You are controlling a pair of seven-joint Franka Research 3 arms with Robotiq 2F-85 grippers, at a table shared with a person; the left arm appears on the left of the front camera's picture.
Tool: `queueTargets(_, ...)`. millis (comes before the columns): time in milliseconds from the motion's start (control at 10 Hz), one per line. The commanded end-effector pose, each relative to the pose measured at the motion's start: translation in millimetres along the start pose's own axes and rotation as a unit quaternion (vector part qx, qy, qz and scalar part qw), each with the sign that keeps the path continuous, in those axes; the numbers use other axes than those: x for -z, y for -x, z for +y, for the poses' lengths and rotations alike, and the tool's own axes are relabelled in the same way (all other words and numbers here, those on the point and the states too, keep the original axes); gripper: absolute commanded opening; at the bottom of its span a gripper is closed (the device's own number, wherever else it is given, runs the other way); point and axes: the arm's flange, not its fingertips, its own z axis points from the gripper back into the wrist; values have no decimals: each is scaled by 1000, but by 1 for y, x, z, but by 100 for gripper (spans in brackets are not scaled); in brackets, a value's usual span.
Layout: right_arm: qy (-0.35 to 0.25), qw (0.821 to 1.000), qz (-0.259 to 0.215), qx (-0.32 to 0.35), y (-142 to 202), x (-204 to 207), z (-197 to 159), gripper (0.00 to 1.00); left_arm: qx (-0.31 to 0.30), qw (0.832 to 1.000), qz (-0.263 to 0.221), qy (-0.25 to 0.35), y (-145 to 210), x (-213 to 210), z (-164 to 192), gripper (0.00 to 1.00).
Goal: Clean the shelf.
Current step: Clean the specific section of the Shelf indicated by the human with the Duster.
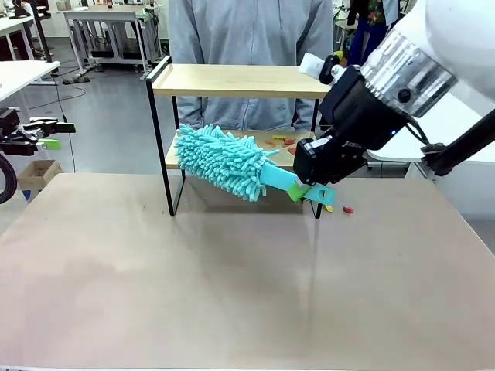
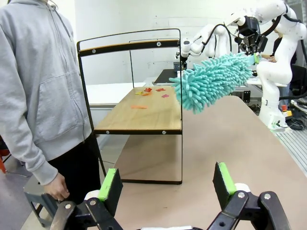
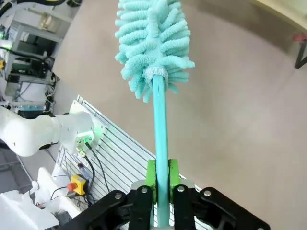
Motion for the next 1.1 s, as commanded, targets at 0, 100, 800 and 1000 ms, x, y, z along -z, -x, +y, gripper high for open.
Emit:
queueTargets(0, -3, 1000, 9, -21, 10, -7, -7, 13, 3, 1000, -1, 0, -3, 0, -1, 100)
queueTargets(100, -3, 1000, 9, -21, 10, -7, -7, 13, 3, 1000, -1, 0, -3, 0, -1, 100)
queueTargets(800, 31, 995, -53, 80, -51, 18, 47, 13, 3, 1000, -1, 0, -3, 0, -1, 100)
queueTargets(1000, 55, 988, -72, 128, -78, 31, 62, 13, 3, 1000, -1, 0, -3, 0, -1, 100)
